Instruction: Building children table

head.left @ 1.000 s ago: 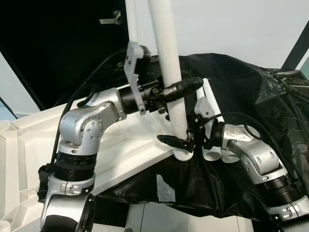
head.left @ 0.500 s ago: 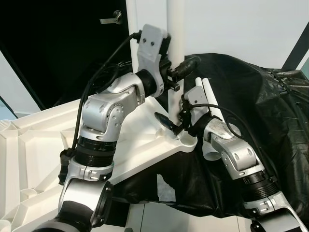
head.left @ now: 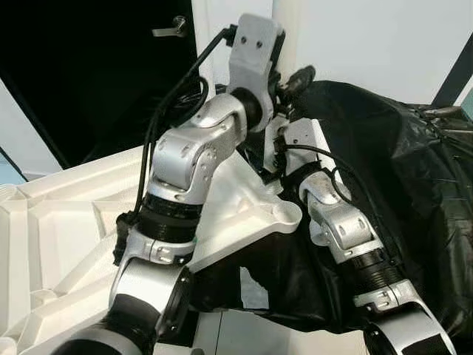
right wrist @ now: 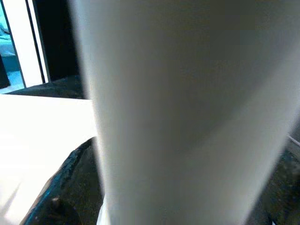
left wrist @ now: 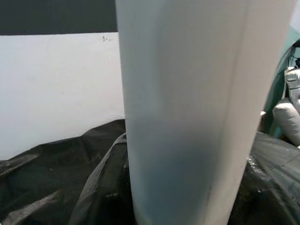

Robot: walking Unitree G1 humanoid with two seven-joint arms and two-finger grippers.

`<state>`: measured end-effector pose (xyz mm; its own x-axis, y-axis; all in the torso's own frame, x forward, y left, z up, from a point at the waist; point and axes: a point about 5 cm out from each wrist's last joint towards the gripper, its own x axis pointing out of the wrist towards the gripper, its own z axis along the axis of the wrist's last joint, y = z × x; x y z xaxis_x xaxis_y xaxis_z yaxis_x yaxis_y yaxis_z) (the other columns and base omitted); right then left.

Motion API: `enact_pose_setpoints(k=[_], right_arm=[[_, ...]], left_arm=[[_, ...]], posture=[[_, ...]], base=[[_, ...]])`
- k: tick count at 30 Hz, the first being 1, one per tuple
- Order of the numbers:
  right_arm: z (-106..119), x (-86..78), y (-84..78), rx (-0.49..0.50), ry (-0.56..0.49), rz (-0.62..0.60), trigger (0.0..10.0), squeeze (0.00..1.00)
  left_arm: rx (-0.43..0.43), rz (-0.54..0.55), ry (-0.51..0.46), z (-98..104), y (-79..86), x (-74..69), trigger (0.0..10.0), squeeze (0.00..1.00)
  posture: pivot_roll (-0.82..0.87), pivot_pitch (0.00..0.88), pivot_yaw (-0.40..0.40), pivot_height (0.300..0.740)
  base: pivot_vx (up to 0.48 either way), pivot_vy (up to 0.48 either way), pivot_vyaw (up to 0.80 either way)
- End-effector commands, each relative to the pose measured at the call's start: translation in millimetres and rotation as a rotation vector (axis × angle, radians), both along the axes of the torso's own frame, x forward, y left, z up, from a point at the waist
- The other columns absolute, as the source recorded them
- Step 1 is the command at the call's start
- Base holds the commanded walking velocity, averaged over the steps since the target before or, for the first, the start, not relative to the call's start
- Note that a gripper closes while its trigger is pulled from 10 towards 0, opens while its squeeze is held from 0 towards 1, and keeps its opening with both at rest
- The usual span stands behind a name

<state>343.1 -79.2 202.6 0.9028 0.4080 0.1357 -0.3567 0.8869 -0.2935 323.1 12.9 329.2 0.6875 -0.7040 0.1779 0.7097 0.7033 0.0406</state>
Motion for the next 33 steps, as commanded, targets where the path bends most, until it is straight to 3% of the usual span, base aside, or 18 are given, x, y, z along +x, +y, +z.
enact_pose_setpoints(k=[1, 5, 6, 7, 8, 13, 14, 16, 17, 19, 20, 32, 33], right_arm=[[0.7, -0.1, 6.6, -0.018, -0.015, 0.013, 10.0, 0.0], [-5.8, 1.3, 9.0, -0.038, -0.019, -0.02, 10.0, 0.0], [-5.9, 1.8, 9.2, -0.03, -0.021, -0.021, 6.7, 0.0], [-5.8, 2.2, 9.4, -0.023, -0.024, -0.022, 6.7, 0.0], [-5.9, 2.9, 9.3, -0.009, -0.026, -0.025, 5.6, 0.0], [-7.7, 4.0, 8.9, 0.021, -0.017, -0.031, 4.6, 0.0], [-8.9, 4.3, 8.7, 0.021, -0.013, -0.035, 3.3, 0.0], [-9.4, 4.4, 8.8, 0.03, -0.011, -0.036, 3.4, 0.0], [-9.5, 4.6, 8.4, 0.034, -0.013, -0.043, 1.7, 0.0], [-9.2, 4.8, 8.1, 0.031, -0.017, -0.047, 1.7, 0.0], [-9.7, 5.4, 7.5, 0.043, -0.007, -0.052, 0.0, 0.0], [-9.3, 9.1, 3.1, 0.079, 0.013, -0.098, 0.0, 0.0], [-8.8, 9.8, 2.1, 0.075, 0.01, -0.108, 10.0, 0.0]], left_arm=[[0.006, -0.006, -0.011, 2.9, -4.2, -0.9, 10.0, 0.0], [0.006, 0.001, -0.008, 2.9, -7.1, 0.5, 10.0, 0.0], [0.004, 0.005, -0.006, 2.8, -7.7, 0.6, 10.0, 0.0], [0.003, 0.008, -0.006, 2.8, -8.1, 0.6, 10.0, 0.0], [0.002, 0.013, -0.005, 2.9, -8.7, 0.7, 10.0, 0.0], [-0.001, 0.019, -0.003, 3.3, -9.6, 0.7, 10.0, 0.0], [-0.004, 0.019, -0.002, 3.8, -9.6, 0.8, 10.0, 0.0], [-0.006, 0.02, -0.004, 4.2, -9.6, 1.0, 10.0, 0.0], [-0.008, 0.021, -0.006, 4.8, -9.5, 1.3, 10.0, 0.0], [-0.008, 0.022, -0.007, 5.0, -9.5, 1.3, 10.0, 0.0], [-0.008, 0.021, -0.008, 5.2, -9.6, 1.3, 10.0, 0.0], [-0.007, 0.0, -0.014, 4.2, -11.5, -0.5, 10.0, 0.0], [-0.023, -0.012, -0.007, 3.7, -11.6, -1.2, 10.0, 1.0]], posture=[[0.05, 0.0, 0.024, 0.74], [0.06, 0.0, 0.024, 0.74], [0.06, 0.0, 0.022, 0.74], [0.06, 0.0, 0.022, 0.74], [0.06, 0.0, 0.021, 0.74], [0.06, 0.0, 0.019, 0.74], [0.06, 0.0, 0.018, 0.74], [0.06, 0.0, 0.018, 0.74], [0.06, 0.0, 0.018, 0.74], [0.06, 0.0, 0.018, 0.74], [0.06, 0.0, 0.019, 0.74], [0.05, 0.0, 0.022, 0.74], [0.05, 0.0, 0.021, 0.74]], base=[[0.0, 0.0, 0.0], [0.0, 0.0, 0.0], [0.0, 0.0, 0.0], [0.0, 0.0, 0.0], [0.0, 0.0, 0.0], [0.0, 0.0, 0.0], [0.0, 0.0, 0.0], [0.0, 0.0, 0.0], [0.0, 0.0, 0.0], [0.0, 0.0, 0.0], [0.0, 0.0, 0.0], [0.0, 0.0, 0.0], [0.0, 0.0, 0.0]])
